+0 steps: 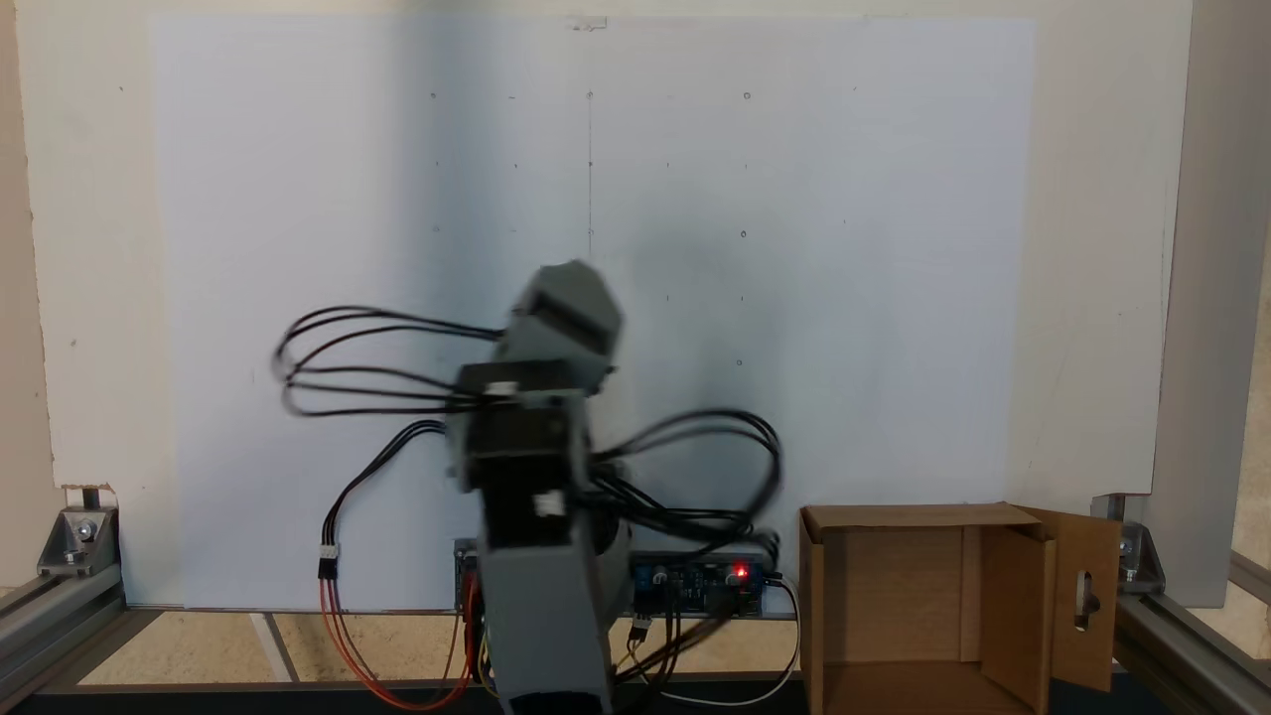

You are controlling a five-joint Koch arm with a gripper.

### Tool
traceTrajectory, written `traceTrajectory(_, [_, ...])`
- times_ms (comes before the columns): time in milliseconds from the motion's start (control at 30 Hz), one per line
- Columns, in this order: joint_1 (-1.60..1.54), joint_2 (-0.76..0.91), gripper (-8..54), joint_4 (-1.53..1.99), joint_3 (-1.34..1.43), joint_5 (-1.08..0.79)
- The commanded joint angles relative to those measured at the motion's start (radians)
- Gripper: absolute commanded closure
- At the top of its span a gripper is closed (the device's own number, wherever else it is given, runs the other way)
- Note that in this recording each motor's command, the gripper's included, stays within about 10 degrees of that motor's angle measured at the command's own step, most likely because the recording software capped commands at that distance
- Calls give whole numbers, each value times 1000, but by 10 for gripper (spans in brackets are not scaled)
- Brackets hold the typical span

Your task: Grasp a green dice and put it in the bin.

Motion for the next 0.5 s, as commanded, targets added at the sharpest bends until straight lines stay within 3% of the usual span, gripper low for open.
traceTrajectory(0, [159, 2, 341, -81, -49, -167])
traceTrajectory(200, [645, -204, 341, -133, -264, -408])
traceTrajectory(467, [1209, -310, 341, -118, -393, -687])
